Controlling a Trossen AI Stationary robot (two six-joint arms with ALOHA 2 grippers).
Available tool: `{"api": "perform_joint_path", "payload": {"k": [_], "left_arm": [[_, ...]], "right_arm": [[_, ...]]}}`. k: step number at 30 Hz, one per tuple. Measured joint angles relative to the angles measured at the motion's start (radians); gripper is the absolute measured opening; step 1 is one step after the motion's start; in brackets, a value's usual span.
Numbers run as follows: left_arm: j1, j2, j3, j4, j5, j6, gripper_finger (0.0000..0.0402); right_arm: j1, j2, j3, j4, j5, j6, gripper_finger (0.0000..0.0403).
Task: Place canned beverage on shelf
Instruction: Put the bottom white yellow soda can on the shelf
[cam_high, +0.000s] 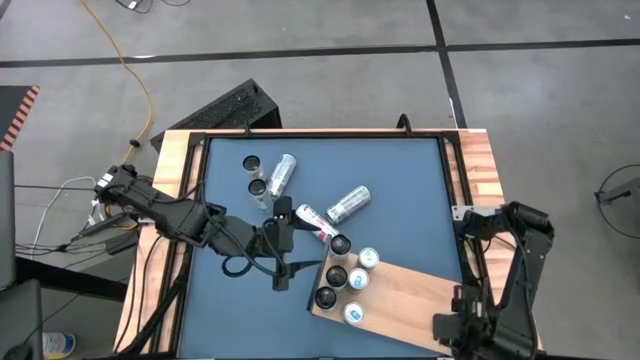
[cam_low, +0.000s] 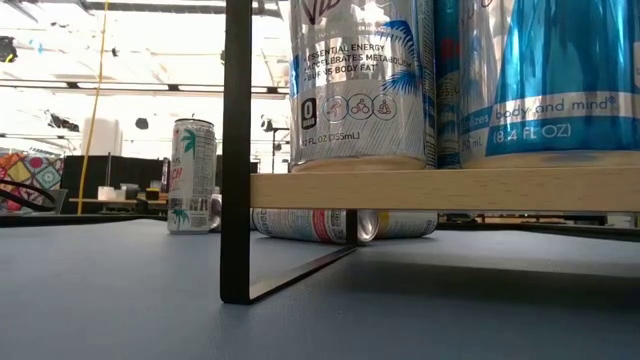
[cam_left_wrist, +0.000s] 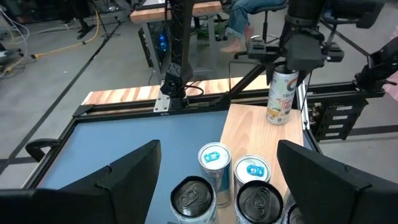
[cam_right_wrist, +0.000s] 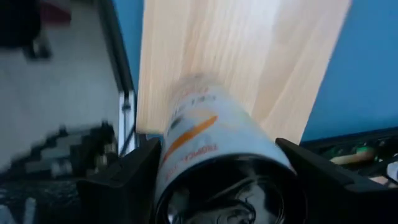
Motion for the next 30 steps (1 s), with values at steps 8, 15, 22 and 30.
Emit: {"api": "perform_joint_path", "payload": {"k": [8, 15, 22, 30], "left_arm": [[0.005, 0.000, 0.000, 0.000, -0.001, 0.018, 0.0309], [0.005, 0.000, 0.000, 0.000, -0.001, 0.026, 0.0309], [0.005, 0.000, 0.000, 0.000, 0.000, 0.027, 0.0309], [0.017, 0.000, 0.000, 0.000, 0.000, 0.022, 0.0309]], "right_arm": [[-0.064, 0.000, 0.000, -0.001, -0.074, -0.254, 0.0290], [-0.082, 0.000, 0.000, -0.007, -0.106, -0.471, 0.0290], [-0.081, 0.000, 0.000, -0.008, -0.124, -0.664, 0.0290], [-0.102, 0.000, 0.000, -0.008, -0.145, -0.786, 0.0290]]}}
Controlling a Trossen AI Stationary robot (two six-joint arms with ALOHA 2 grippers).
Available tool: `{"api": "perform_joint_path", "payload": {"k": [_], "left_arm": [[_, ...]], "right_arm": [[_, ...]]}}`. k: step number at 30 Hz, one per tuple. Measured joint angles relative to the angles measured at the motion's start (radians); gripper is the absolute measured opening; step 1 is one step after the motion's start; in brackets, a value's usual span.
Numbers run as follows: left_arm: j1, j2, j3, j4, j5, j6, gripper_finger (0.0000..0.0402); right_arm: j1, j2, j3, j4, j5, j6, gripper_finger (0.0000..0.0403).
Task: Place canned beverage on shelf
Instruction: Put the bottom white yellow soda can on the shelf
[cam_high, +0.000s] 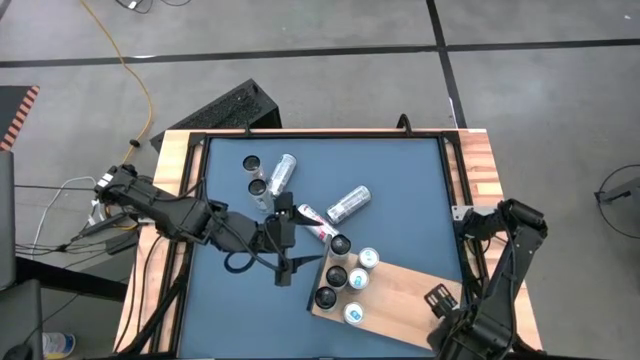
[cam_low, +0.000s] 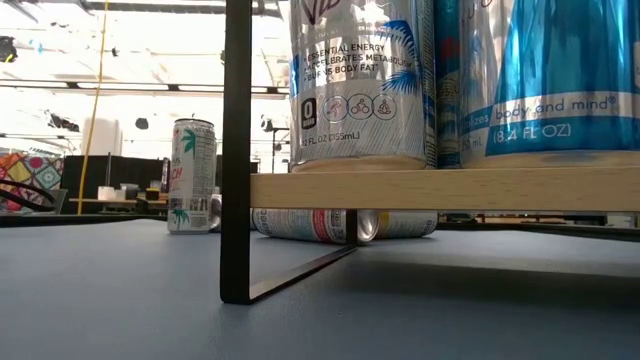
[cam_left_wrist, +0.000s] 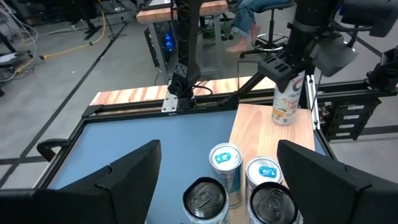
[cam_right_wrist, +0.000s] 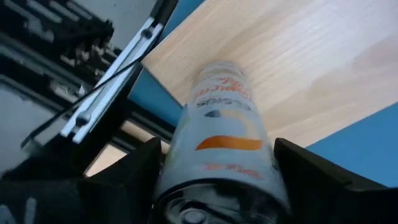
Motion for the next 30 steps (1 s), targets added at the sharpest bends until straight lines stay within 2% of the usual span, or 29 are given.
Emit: {"api": "perform_joint_path", "payload": {"k": [4, 10, 15, 20, 25, 30], "left_arm": [[0.000, 0.000, 0.000, -0.001, 0.000, 0.000, 0.0309], [0.006, 0.000, 0.000, -0.001, 0.000, 0.004, 0.0309], [0.009, 0.000, 0.000, -0.009, 0.000, 0.004, 0.0309], [0.015, -0.001, 0.000, -0.008, 0.001, 0.007, 0.0309], [0.026, -0.001, 0.000, -0.023, 0.002, -0.001, 0.0309], [0.035, -0.001, 0.000, -0.025, 0.003, -0.002, 0.0309]], "right_arm": [[-0.020, 0.000, 0.000, 0.000, -0.002, 0.044, 0.0290], [-0.021, 0.000, 0.000, 0.000, 0.002, -0.014, 0.0290], [-0.066, 0.000, 0.032, 0.000, 0.001, 0.171, 0.0290], [-0.109, -0.017, 0.094, -0.001, 0.000, 0.466, 0.0290], [-0.154, -0.046, 0.142, 0.001, -0.030, 0.931, 0.0290], [-0.153, -0.107, 0.143, 0.000, -0.053, 1.260, 0.0290]]}}
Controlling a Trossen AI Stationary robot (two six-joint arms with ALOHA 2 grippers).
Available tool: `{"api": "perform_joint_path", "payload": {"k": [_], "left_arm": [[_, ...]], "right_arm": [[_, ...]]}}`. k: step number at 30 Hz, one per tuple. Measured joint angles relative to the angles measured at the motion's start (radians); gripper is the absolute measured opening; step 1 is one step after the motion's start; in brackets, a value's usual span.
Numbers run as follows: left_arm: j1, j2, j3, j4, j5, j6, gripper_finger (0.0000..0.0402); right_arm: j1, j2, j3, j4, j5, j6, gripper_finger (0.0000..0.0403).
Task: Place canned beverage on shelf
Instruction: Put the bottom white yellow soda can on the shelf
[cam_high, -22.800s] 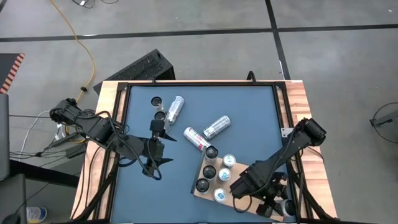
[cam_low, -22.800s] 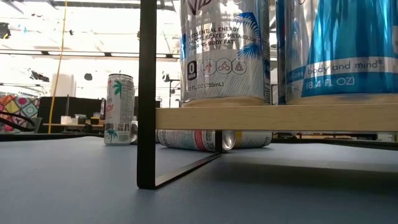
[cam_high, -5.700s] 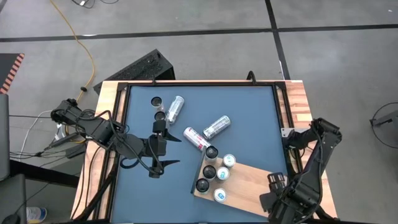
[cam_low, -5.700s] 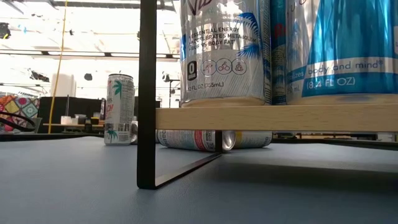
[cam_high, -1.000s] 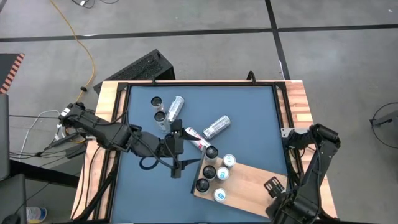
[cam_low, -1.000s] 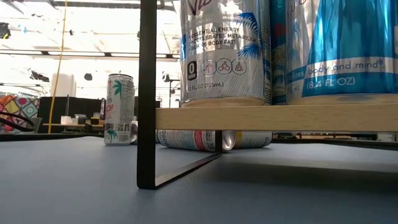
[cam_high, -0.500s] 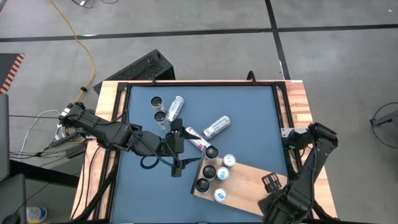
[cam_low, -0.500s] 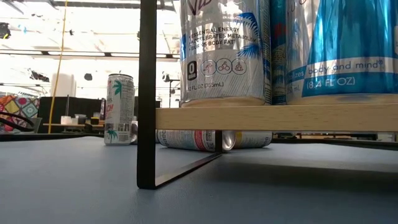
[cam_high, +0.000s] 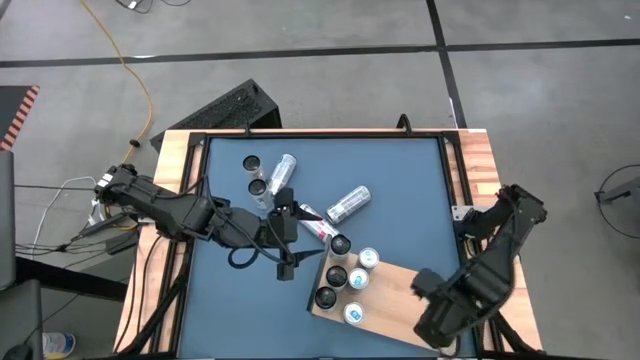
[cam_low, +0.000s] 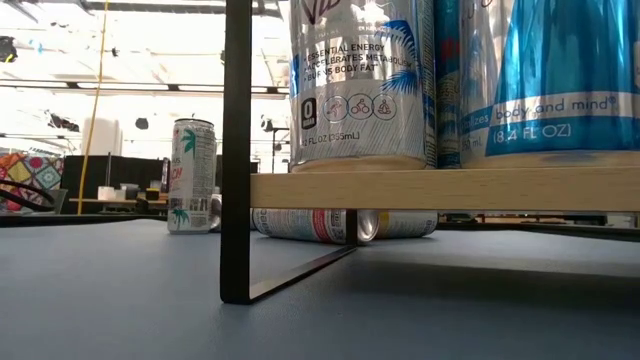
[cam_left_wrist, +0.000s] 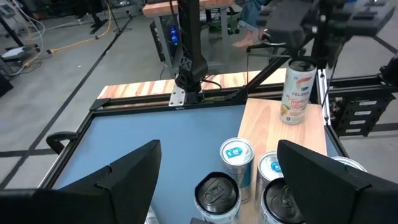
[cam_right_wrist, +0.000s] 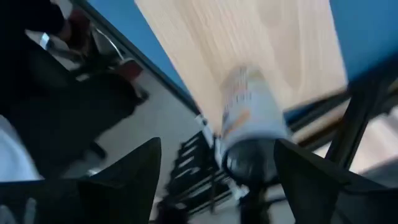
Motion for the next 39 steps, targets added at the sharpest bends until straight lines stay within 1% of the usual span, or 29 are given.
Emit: {"api": "perform_joint_path", "payload": {"k": [6, 10, 13, 18, 23, 33, 35, 39], "left_arm": [[0.003, 0.000, 0.000, -0.024, 0.000, 0.026, 0.0309], [0.005, 0.000, 0.000, -0.052, 0.003, 0.036, 0.0309], [0.005, 0.000, 0.000, -0.064, 0.003, 0.047, 0.0309], [0.005, 0.000, 0.000, -0.087, 0.026, 0.052, 0.0309], [0.005, 0.000, 0.000, -0.106, 0.026, 0.052, 0.0309], [0.005, 0.000, 0.000, -0.105, 0.025, 0.071, 0.0309], [0.005, 0.000, 0.000, -0.105, 0.025, 0.071, 0.0309], [0.005, 0.000, 0.000, -0.105, 0.025, 0.071, 0.0309]], "right_arm": [[0.078, -0.019, 0.000, 0.000, 0.019, 0.338, 0.0290], [0.134, -0.014, -0.001, 0.000, 0.083, 0.521, 0.0290], [0.147, -0.012, -0.010, -0.002, 0.132, 0.625, 0.0290], [0.138, 0.022, -0.014, 0.001, 0.156, 0.645, 0.0290], [0.120, 0.041, -0.013, 0.000, 0.088, 0.634, 0.0290], [0.105, 0.032, 0.006, -0.002, 0.072, 0.606, 0.0290], [0.109, 0.031, -0.002, 0.001, 0.042, 0.606, 0.0290], [0.129, 0.031, -0.049, -0.001, -0.058, 0.616, 0.0290]]}}
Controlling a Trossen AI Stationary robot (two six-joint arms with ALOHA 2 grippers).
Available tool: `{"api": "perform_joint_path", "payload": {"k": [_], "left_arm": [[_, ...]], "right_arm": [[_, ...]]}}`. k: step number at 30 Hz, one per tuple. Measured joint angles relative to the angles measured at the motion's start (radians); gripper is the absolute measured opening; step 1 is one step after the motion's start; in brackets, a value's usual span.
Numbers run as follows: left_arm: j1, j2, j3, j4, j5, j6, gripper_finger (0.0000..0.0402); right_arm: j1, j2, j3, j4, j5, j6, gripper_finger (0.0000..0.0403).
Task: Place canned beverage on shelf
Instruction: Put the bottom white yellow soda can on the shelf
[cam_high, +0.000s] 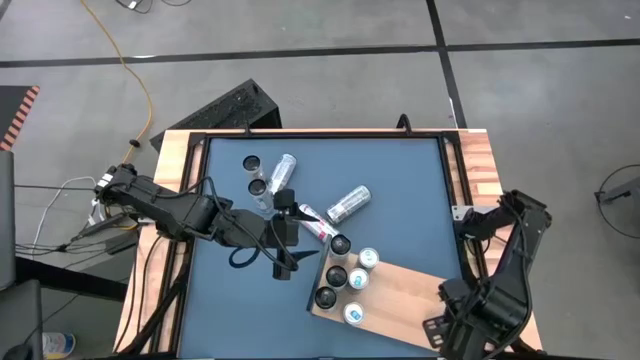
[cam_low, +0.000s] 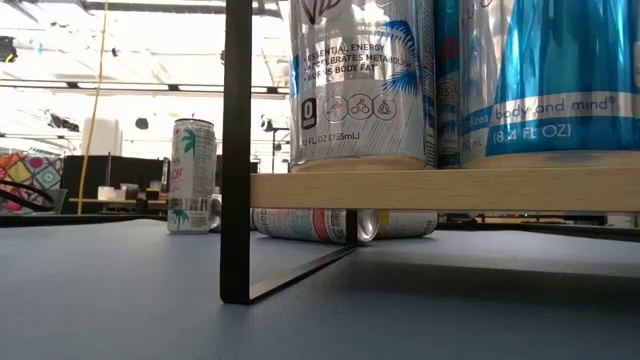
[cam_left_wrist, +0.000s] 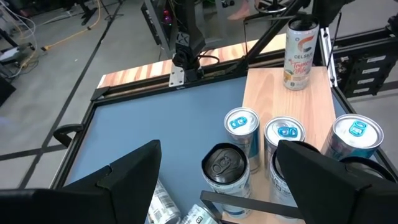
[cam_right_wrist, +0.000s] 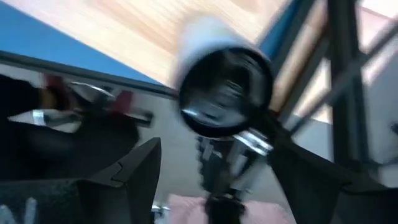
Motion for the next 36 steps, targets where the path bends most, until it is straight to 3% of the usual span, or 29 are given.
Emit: {"api": "perform_joint_path", "payload": {"k": [27, 36], "left_arm": [[0.000, 0.000, 0.000, 0.001, 0.000, -0.001, 0.0309], [0.000, 0.000, 0.000, -0.003, 0.024, -0.002, 0.0309]], "right_arm": [[-0.006, 0.001, -0.032, 0.001, 0.192, 0.000, 0.0290], [-0.041, 0.002, -0.033, 0.001, 0.188, -0.169, 0.0290]]}}
